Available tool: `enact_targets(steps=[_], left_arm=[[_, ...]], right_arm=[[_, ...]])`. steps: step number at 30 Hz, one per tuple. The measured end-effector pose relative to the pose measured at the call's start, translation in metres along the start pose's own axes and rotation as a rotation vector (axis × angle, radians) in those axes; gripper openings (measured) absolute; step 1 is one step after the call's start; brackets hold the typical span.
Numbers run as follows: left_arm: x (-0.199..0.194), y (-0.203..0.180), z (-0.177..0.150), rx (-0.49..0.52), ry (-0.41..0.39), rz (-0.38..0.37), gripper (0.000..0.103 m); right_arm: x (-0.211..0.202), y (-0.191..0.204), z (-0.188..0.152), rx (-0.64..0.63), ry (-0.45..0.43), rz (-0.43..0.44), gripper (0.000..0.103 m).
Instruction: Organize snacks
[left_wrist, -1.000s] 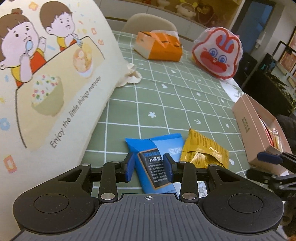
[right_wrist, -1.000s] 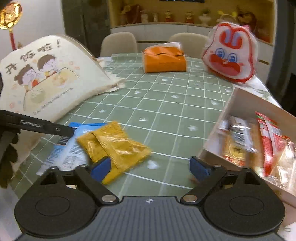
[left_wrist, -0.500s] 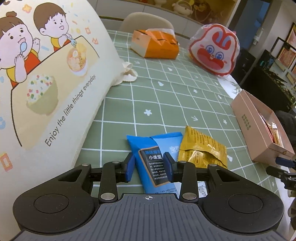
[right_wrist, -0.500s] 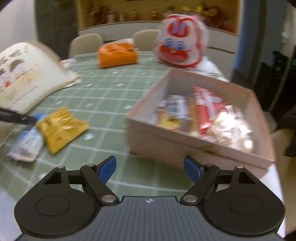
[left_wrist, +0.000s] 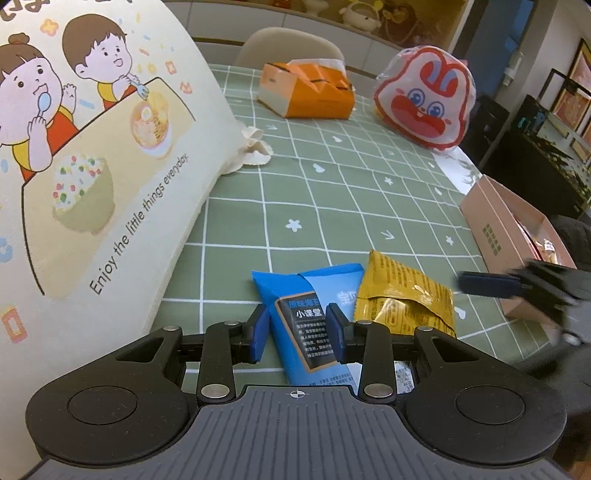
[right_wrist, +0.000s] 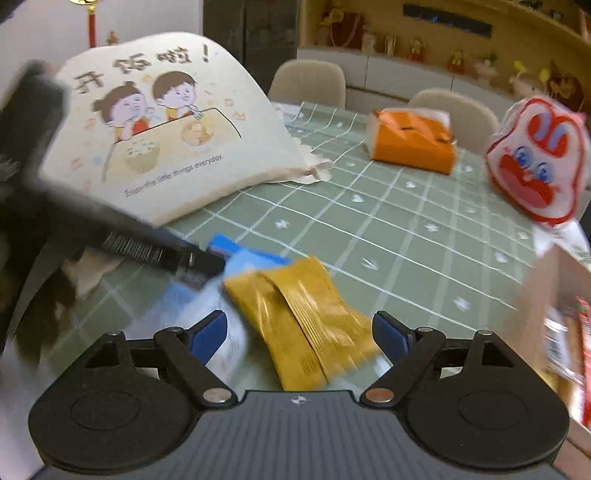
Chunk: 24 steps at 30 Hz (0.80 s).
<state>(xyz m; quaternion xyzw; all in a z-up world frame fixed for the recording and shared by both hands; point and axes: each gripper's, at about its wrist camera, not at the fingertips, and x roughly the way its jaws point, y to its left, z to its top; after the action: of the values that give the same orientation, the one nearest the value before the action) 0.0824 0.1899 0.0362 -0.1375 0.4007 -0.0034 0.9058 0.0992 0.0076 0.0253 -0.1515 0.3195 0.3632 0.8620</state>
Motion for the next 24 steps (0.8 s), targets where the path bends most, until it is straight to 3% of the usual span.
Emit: enact_targets(steps=[6, 7, 9, 10, 19, 24], left_arm=[[-0.001, -0.003, -0.002, 0.017, -0.004, 0.005, 0.038], [-0.002, -0.004, -0.002, 0.023, -0.004, 0.005, 0.038], [-0.001, -0.006, -0.003, 0.033, -0.003, 0.002, 0.038], [-0.001, -0.007, -0.003, 0.036, -0.003, -0.001, 0.038], [0.012, -0.022, -0.007, 0.052, 0.009, -0.166, 0.038], [0.010, -0.036, -0.012, 0.119, -0.031, -0.226, 0.038]], right_arm=[[0.023, 0.000, 0.006, 0.014, 0.023, -0.013, 0.089], [0.022, -0.001, 0.002, 0.028, 0.023, -0.011, 0.087], [0.011, -0.006, -0.008, 0.059, 0.021, -0.015, 0.067], [0.003, -0.007, -0.013, 0.066, 0.020, -0.019, 0.065], [-0.058, -0.023, -0.068, 0.161, -0.035, -0.073, 0.065], [-0.067, -0.023, -0.070, 0.141, -0.017, 0.034, 0.072]])
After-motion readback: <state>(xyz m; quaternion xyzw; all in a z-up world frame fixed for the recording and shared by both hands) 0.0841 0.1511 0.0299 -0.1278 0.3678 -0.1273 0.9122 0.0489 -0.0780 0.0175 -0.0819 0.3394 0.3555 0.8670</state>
